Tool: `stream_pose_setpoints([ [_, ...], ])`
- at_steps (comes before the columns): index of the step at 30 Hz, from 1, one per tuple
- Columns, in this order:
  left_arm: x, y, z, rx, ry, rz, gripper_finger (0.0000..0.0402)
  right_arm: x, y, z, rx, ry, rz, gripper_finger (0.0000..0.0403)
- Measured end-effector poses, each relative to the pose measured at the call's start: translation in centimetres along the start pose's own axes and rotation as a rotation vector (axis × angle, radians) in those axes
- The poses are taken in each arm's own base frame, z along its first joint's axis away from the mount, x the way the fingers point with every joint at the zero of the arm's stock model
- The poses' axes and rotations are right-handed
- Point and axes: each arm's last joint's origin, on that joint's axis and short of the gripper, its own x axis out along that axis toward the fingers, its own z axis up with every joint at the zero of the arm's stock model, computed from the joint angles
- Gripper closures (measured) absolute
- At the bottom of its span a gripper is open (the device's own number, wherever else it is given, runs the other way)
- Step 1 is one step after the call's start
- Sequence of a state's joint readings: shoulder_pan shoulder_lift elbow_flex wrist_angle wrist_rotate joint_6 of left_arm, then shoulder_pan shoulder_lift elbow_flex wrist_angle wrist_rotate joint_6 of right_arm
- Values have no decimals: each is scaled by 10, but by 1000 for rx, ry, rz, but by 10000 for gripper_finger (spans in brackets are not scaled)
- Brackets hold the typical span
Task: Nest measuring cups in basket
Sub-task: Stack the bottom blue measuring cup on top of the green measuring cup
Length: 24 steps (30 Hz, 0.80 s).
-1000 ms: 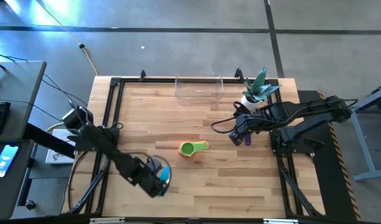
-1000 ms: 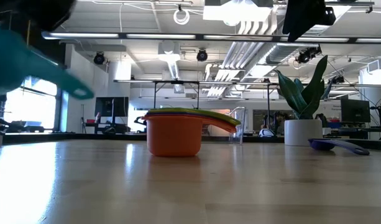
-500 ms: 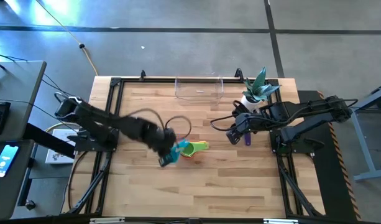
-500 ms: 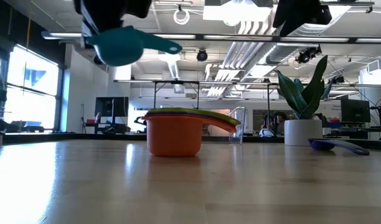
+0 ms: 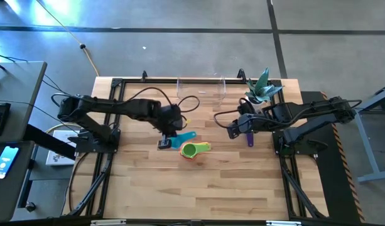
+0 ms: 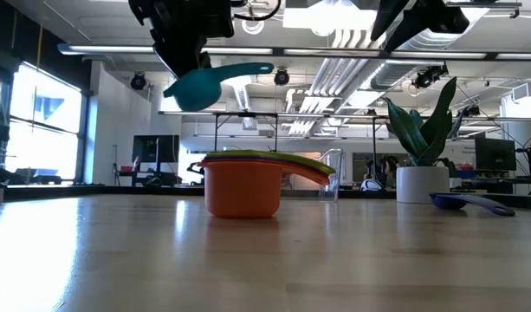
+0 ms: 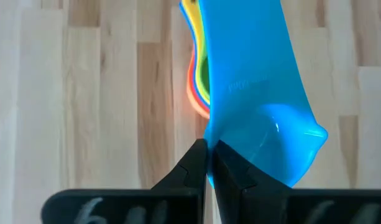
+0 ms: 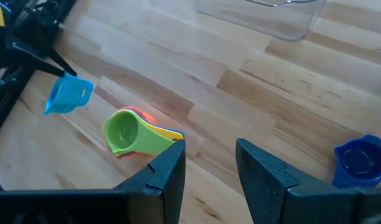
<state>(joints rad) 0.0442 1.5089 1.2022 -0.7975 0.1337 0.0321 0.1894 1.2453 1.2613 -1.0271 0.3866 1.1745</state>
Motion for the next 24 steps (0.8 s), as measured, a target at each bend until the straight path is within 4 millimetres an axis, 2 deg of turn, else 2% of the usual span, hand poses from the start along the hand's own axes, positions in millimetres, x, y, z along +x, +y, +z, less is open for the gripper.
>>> stream_pose_setpoints([
  [7, -4, 4, 4, 82, -19, -5, 395, 0, 0, 1, 54, -38, -15, 269],
  [15, -22, 7, 27, 95, -108, 20, 395, 0, -1, 2, 84, -73, -27, 269],
  [21, -15, 9, 43, 101, -110, 23, 394, 0, -1, 2, 86, -72, -27, 269],
  [24, -6, 10, 50, 98, -86, 20, 394, 0, -1, 2, 85, -71, -27, 269],
])
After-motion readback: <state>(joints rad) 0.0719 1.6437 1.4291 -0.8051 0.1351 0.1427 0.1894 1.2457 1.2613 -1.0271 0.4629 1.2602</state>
